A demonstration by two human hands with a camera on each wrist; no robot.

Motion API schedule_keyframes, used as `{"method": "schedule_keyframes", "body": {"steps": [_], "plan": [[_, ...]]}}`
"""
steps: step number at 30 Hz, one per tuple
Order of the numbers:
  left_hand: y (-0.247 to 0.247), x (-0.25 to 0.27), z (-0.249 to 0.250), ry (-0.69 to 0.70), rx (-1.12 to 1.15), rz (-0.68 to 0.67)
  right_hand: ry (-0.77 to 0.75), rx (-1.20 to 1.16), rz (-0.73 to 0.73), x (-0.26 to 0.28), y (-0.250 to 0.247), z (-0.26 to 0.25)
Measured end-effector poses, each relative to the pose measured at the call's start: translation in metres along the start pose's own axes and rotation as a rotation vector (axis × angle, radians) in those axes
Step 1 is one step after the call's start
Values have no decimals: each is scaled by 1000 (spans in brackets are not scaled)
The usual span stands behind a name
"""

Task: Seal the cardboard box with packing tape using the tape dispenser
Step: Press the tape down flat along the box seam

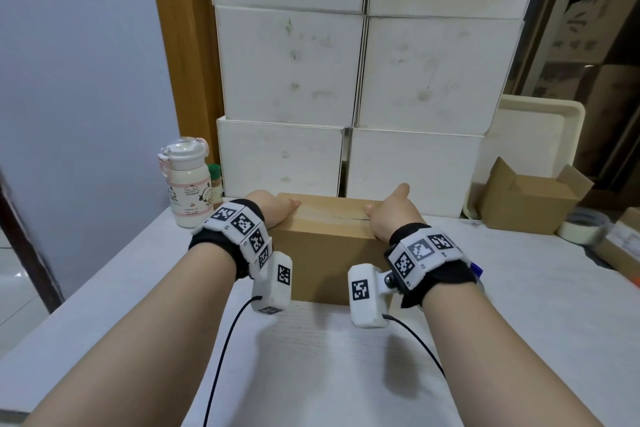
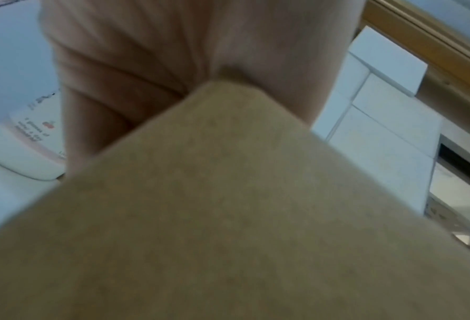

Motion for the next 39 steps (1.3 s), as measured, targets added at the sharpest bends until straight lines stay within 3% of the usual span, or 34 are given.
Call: {"method": "schedule_keyframes", "body": {"steps": [3,6,12,18,29,35,39], "plan": [[-3,10,10,31,-32,-44,-3,-21,40,6,-7,0],[6,14,16,67,-3,-117,4,-15,-13,10,-5,-3],[13,10,11,-11,63,-54,-23,134,-111,20,7,-11],[11,2,3,4,109,-27,-43,157,-72,15,5,-8],[20,-10,-10,-57,482,0,-29,-56,17,3,-8,14],[22,-8,-13,-88,485,45,-52,-156,136,5,-18,17],[22,6,-14,-114,451,91,18,-198,166,4,-17,27]]}}
Point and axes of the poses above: each hand's wrist, its own x-axis away from the middle knuckle, its own y-axis out of the palm, z = x × y, the point moved 10 cm from there along -x, towards the middle knuckle, and after that the axes turned 14 degrees about z, right-handed, at the moved point
